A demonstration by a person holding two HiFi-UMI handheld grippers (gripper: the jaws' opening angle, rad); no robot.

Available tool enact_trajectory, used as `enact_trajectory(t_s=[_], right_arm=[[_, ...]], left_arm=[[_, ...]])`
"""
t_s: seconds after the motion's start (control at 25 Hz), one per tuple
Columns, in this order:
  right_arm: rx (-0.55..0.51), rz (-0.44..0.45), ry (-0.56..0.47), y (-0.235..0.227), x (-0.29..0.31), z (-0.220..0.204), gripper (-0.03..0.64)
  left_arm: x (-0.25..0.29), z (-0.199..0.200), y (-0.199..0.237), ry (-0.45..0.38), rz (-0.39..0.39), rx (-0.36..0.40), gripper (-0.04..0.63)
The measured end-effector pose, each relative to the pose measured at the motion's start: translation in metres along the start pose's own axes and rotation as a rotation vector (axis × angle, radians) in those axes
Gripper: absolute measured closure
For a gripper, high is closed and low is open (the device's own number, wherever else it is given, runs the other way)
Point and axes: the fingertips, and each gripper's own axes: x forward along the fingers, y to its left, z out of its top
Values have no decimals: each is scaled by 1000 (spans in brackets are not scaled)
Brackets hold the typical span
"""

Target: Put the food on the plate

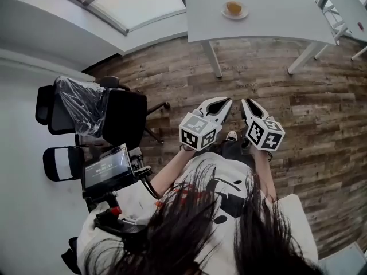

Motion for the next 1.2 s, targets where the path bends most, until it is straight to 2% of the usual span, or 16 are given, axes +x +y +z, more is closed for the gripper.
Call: enact_trajectory(t_s=[0.48, 0.8, 1.2], right_arm=[[-1, 2, -37, 9, -5, 4, 532], [-71, -16, -35, 102, -33, -62, 532], [-105, -35, -40, 144, -69, -117, 532]], left_arm=[[-8, -8, -2, 21, -6, 17, 589], [-120, -45, -3, -15, -31, -3, 589], [-183, -85, -17, -32, -44, -25, 589]])
